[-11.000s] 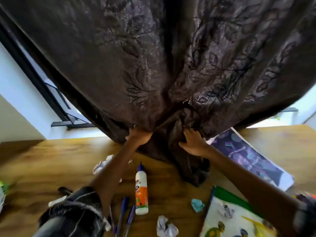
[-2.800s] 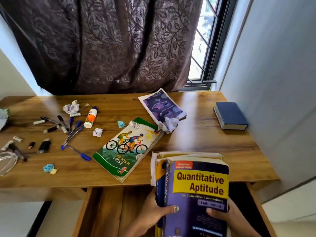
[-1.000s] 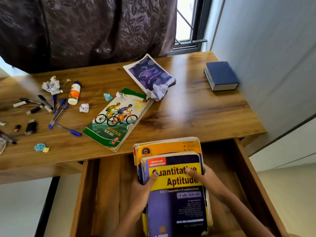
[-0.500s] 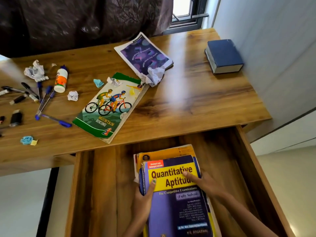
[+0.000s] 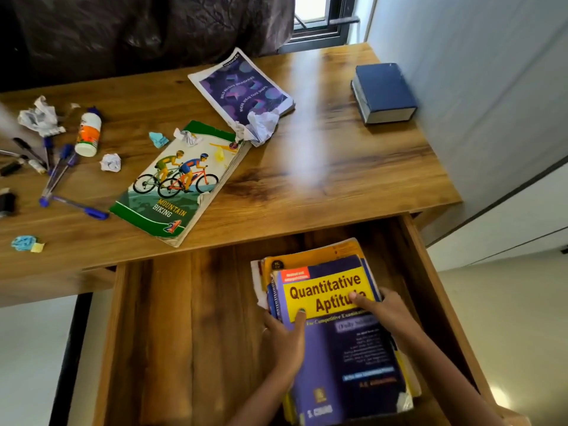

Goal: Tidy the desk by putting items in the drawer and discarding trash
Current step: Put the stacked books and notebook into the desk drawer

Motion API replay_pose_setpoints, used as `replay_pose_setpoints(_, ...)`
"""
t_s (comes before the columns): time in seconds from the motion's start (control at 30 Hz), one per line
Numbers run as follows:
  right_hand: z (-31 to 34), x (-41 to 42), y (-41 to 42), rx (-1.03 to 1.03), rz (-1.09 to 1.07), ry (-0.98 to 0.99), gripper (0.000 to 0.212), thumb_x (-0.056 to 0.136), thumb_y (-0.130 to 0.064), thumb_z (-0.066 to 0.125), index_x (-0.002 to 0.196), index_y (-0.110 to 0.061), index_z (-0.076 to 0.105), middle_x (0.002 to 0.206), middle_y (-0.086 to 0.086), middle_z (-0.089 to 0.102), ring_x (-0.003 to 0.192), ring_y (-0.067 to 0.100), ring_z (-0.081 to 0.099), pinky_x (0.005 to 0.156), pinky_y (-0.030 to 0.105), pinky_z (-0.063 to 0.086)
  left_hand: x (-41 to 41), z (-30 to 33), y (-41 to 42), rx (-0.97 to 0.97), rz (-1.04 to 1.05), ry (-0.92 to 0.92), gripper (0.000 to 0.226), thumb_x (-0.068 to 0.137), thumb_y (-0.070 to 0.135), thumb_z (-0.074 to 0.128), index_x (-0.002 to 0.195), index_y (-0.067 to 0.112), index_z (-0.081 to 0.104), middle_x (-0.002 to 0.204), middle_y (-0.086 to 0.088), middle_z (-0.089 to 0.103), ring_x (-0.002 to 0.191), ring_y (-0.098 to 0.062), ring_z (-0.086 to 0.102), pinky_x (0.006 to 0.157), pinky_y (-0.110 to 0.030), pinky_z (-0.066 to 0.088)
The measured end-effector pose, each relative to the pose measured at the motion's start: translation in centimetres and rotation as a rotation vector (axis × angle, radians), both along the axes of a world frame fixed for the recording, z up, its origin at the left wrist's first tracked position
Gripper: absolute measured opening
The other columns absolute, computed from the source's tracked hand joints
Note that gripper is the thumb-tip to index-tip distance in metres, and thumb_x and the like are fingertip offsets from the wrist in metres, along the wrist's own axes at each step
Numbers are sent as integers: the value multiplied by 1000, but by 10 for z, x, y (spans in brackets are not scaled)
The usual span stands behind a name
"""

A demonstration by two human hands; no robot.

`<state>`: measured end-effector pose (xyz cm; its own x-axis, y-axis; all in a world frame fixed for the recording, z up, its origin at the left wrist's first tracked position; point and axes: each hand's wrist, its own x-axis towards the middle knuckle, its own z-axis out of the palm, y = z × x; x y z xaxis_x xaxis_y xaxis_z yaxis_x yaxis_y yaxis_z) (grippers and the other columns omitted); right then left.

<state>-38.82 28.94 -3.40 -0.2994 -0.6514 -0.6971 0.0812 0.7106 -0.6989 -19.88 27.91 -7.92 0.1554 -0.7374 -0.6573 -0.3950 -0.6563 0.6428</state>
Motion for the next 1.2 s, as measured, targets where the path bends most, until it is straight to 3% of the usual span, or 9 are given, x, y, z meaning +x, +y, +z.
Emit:
replay_pose_setpoints(0.13, 18, -48, 8, 96, 188, 345, 27, 87, -28, 64, 107, -13, 54, 100, 6, 65, 84, 20, 62, 70, 31, 48, -41, 9, 17, 66, -288, 59, 119, 65, 71, 55, 146, 31, -21, 154, -8, 25, 136, -31, 35, 109, -47, 34)
replay_pose_setpoints(0.23, 29, -57, 10, 132, 343, 425, 32, 90, -33, 58, 117, -17, 51, 103, 5, 65, 88, 20, 61, 75, 35, 48, -54, 1, 22, 122, -357, 147, 118, 56, 73, 57, 128, 55, -35, 149, 1, 36, 122, -22, 52, 98, -43, 47)
replay_pose_setpoints(0.4, 40, -21, 7, 10, 538, 838, 62, 91, -35, 54, 142, -13, 26, 142, 11, 36, 131, 26, 37, 98, 36, 38, -60, 15, 16, 132, -517, 56, 151, 33, 93, 52, 142, 30, -32, 159, -1, 9, 142, -25, 24, 111, -42, 31)
replay_pose_setpoints(0.57, 31, 24, -11, -63, 770, 928, 69, 94, -44, 42, 149, -25, 3, 158, 5, -5, 145, 27, -5, 117, 39, 9, -58, 24, 24, -82, -704, -345, 141, 25, 95, -4, 128, 9, -45, 153, -9, -28, 143, -26, -21, 115, -40, -8)
replay_pose_setpoints(0.73, 9, 36, -7, 37, 991, 902, 68, 96, -50, 31, 148, -28, -6, 157, 2, -18, 143, 29, -19, 116, 46, 1, -59, 8, 24, -289, -782, -509, 115, 57, 91, -8, 146, 20, -23, 157, -19, 7, 140, -19, -26, 107, -38, -15)
replay_pose_setpoints(0.87, 9, 24, -6, 54, 995, 905, 73, 96, -48, 35, 148, -25, -10, 155, -1, -21, 143, 24, -19, 116, 47, 0, -64, 3, 24, -164, -848, -410, 113, 69, 87, 0, 148, 11, 25, 145, -13, 42, 136, -31, 22, 107, -39, 1)
replay_pose_setpoints(1.03, 7, 24, -7, 70, 1043, 889, 83, 94, -48, 39, 140, -21, -24, 149, -2, -31, 132, 20, -32, 115, 50, -2, -57, 10, 18, -250, -819, -339, 99, 42, 90, -11, 109, 36, -60, 146, -6, -39, 139, -26, -32, 110, -32, -18)
replay_pose_setpoints(1.1, 7, 25, -9, 70, 1039, 878, 84, 93, -49, 41, 142, -22, -23, 144, -3, -35, 133, 21, -32, 115, 51, -2, -51, 15, 12, -233, -850, -290, 96, 38, 88, -9, 100, 39, -63, 132, -1, -50, 135, -24, -36, 107, -34, -17)
replay_pose_setpoints(1.2, 8, 24, -11, 77, 1037, 860, 82, 93, -49, 42, 146, -25, -17, 144, -4, -35, 136, 20, -29, 116, 50, 0, -40, 11, 8, -297, -812, -299, 102, 54, 86, -2, 133, 34, -39, 141, 11, -40, 140, -14, -26, 108, -31, -13)
